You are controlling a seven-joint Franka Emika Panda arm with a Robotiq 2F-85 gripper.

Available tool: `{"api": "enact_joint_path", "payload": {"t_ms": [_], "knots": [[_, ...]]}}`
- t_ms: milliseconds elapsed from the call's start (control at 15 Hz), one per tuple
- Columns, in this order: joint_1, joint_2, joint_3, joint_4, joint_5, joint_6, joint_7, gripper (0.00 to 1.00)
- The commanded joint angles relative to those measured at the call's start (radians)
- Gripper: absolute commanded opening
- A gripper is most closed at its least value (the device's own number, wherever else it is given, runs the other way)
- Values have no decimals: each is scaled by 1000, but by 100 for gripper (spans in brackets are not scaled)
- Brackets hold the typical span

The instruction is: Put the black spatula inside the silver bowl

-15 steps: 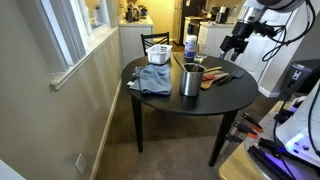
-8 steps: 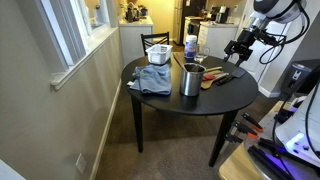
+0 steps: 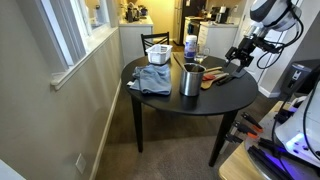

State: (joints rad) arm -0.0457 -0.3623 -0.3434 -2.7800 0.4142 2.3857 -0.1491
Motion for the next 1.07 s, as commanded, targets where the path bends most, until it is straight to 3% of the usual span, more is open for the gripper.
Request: {"api": "enact_joint_path", "payload": {"t_ms": [0, 400, 1000], "knots": [[-35, 49, 14, 1, 33, 80, -24, 100], [-47, 85, 2, 1, 64, 171, -34, 100], [-58, 73, 19, 1, 56, 139, -5, 100]]}}
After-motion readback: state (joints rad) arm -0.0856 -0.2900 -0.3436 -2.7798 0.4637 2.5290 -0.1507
